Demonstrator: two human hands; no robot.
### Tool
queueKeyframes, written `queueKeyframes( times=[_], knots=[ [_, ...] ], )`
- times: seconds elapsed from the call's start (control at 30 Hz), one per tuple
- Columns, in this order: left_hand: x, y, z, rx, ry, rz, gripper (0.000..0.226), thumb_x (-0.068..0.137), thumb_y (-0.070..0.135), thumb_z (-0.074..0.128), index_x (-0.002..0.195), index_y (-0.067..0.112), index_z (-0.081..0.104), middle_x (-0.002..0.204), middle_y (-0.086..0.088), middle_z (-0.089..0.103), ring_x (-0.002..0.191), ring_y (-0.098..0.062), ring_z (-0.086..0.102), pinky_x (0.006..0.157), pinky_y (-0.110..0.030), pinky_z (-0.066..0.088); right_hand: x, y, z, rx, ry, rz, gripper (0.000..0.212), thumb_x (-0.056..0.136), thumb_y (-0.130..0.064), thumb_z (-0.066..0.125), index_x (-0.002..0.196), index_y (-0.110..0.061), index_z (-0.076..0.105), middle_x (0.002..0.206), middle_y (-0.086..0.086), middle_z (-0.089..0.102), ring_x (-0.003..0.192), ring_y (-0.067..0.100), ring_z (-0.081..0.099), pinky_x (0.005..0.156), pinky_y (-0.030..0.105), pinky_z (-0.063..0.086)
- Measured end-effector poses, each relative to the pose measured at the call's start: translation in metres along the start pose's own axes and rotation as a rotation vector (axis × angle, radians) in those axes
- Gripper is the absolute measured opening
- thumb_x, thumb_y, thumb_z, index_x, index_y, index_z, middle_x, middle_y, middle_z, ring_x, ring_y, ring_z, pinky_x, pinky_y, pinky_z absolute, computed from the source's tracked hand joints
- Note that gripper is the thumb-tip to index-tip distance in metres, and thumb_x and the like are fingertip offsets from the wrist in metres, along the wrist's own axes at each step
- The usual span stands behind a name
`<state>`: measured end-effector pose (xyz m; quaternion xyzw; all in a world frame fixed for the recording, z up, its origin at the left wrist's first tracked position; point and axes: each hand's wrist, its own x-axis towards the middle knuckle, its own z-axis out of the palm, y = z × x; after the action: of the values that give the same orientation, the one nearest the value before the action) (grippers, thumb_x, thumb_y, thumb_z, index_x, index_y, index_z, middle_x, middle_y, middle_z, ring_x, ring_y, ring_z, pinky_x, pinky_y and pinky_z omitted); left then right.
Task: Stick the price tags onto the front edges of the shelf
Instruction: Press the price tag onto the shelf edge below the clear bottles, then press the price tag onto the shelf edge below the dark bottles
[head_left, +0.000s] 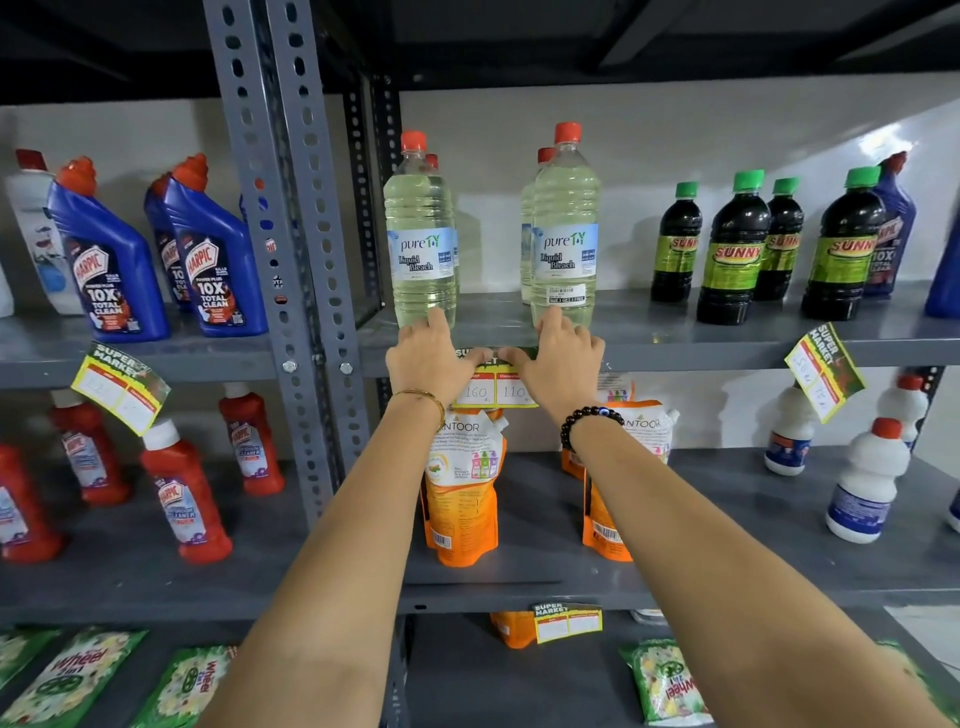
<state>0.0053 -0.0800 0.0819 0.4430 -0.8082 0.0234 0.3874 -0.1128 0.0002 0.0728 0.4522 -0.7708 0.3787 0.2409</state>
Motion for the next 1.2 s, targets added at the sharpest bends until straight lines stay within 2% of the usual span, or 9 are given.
queueKeyframes(
  times=[0.2, 0.3, 0.43, 0.53, 0.63, 0.73, 0.8, 1.0, 1.2],
  knots=[
    [0.002, 0.006, -0.004, 0.008, -0.029, -0.009, 0.054, 0.080, 0.049, 0.063, 0.111, 0.008, 0.046, 0.107, -0.013, 0.064, 0.103, -0.033, 0.058, 0.077, -0.043, 0.048, 0.003, -0.001, -0.002, -0.076, -0.072, -0.022, 0.051, 0.087, -0.049, 0.054, 0.114, -0.008, 0.046, 0.115, 0.012, 0.061, 0.106, 0.034, 0.055, 0.091, 0.045, 0.040],
    [-0.004, 0.014, -0.007, 0.018, -0.025, -0.014, 0.051, 0.082, 0.042, 0.062, 0.114, 0.007, 0.045, 0.111, -0.016, 0.063, 0.103, -0.037, 0.058, 0.079, -0.044, 0.049, 0.000, 0.007, -0.013, 0.082, -0.133, -0.077, 0.042, 0.091, -0.038, 0.054, 0.121, -0.009, 0.046, 0.123, 0.011, 0.060, 0.114, 0.032, 0.052, 0.098, 0.046, 0.037],
    [-0.020, 0.039, 0.004, -0.004, 0.053, 0.139, 0.044, 0.088, 0.033, 0.057, 0.122, 0.006, 0.048, 0.125, -0.015, 0.056, 0.117, -0.034, 0.050, 0.093, -0.045, 0.045, -0.014, 0.046, -0.040, 0.139, -0.016, -0.142, 0.034, 0.093, -0.021, 0.052, 0.123, -0.007, 0.050, 0.123, 0.016, 0.061, 0.118, 0.035, 0.049, 0.097, 0.043, 0.039],
    [-0.029, 0.079, 0.021, -0.033, 0.018, 0.263, 0.046, 0.091, 0.034, 0.054, 0.127, 0.006, 0.048, 0.137, -0.014, 0.049, 0.133, -0.033, 0.038, 0.110, -0.046, 0.035, -0.020, 0.095, -0.068, 0.077, 0.053, -0.054, 0.034, 0.093, -0.015, 0.049, 0.126, -0.006, 0.050, 0.125, 0.017, 0.060, 0.122, 0.036, 0.046, 0.098, 0.047, 0.041],
    [-0.043, 0.133, 0.039, -0.104, -0.014, 0.337, 0.047, 0.091, 0.036, 0.054, 0.130, 0.010, 0.049, 0.144, -0.014, 0.044, 0.135, -0.033, 0.035, 0.112, -0.045, 0.031, -0.020, 0.154, -0.099, -0.042, 0.074, -0.018, 0.035, 0.094, -0.014, 0.048, 0.128, -0.005, 0.050, 0.130, 0.016, 0.057, 0.125, 0.034, 0.044, 0.104, 0.047, 0.038],
    [-0.056, 0.190, 0.058, -0.155, -0.080, 0.430, 0.047, 0.094, 0.033, 0.053, 0.134, 0.010, 0.046, 0.152, -0.014, 0.032, 0.143, -0.032, 0.023, 0.119, -0.044, 0.018, -0.020, 0.209, -0.124, -0.090, 0.116, 0.076, 0.035, 0.093, -0.014, 0.048, 0.127, -0.004, 0.051, 0.136, 0.016, 0.052, 0.129, 0.034, 0.041, 0.106, 0.047, 0.036],
    [-0.057, 0.223, 0.067, -0.166, -0.105, 0.473, 0.048, 0.095, 0.031, 0.052, 0.138, 0.011, 0.042, 0.155, -0.013, 0.027, 0.145, -0.032, 0.018, 0.121, -0.044, 0.012, -0.022, 0.240, -0.134, -0.120, 0.082, 0.130, 0.035, 0.093, -0.014, 0.047, 0.127, -0.005, 0.052, 0.143, 0.016, 0.045, 0.135, 0.033, 0.034, 0.111, 0.046, 0.031],
    [-0.049, 0.325, 0.088, -0.062, -0.046, 0.548, 0.042, 0.096, 0.021, 0.049, 0.137, 0.012, 0.044, 0.154, -0.017, 0.028, 0.143, -0.037, 0.019, 0.119, -0.048, 0.014, -0.019, 0.325, -0.160, -0.070, -0.067, 0.148, 0.030, 0.092, -0.024, 0.057, 0.115, -0.007, 0.063, 0.158, 0.014, 0.016, 0.147, 0.029, 0.009, 0.119, 0.047, 0.018],
    [-0.049, 0.360, 0.101, 0.030, -0.055, 0.537, 0.034, 0.096, 0.017, 0.049, 0.128, 0.011, 0.056, 0.152, -0.016, 0.030, 0.142, -0.038, 0.019, 0.120, -0.049, 0.013, -0.008, 0.347, -0.167, -0.010, -0.166, 0.085, 0.025, 0.089, -0.023, 0.059, 0.106, -0.007, 0.068, 0.159, 0.014, 0.007, 0.148, 0.029, -0.001, 0.121, 0.047, 0.006]
  ],
)
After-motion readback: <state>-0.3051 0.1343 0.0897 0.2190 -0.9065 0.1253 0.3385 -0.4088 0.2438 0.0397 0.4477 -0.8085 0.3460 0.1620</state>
